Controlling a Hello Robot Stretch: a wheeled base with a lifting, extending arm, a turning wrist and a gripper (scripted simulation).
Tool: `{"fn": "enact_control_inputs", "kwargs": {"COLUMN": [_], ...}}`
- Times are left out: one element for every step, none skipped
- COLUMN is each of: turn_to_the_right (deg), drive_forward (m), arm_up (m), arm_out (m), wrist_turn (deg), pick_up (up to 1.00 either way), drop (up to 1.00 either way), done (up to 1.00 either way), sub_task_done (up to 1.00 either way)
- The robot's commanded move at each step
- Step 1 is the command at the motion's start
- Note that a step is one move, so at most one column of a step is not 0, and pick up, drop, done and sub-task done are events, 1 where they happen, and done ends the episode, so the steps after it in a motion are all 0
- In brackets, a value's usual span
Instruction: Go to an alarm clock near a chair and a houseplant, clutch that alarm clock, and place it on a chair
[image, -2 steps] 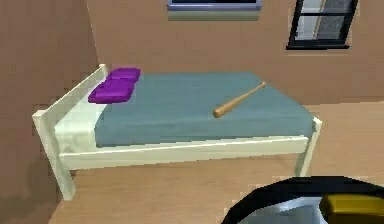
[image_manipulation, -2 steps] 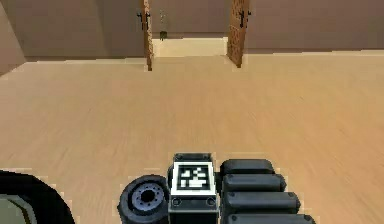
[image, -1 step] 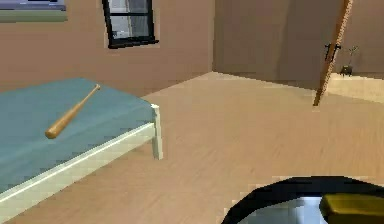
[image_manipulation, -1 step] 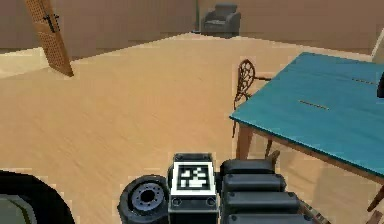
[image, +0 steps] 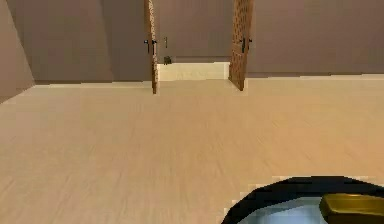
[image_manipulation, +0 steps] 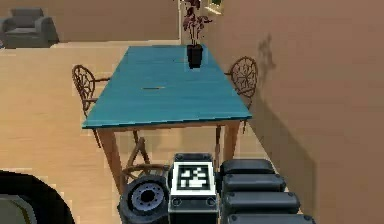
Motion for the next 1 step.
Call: {"fn": "enact_control_inputs", "kwargs": {"turn_to_the_right": [45.0], "drive_forward": [0.00], "arm_up": [0.00], "arm_out": [0.00], "wrist_turn": [0.0], "pick_up": [0.00], "drop": [0.00], "done": [0.00], "sub_task_done": [0.00]}}
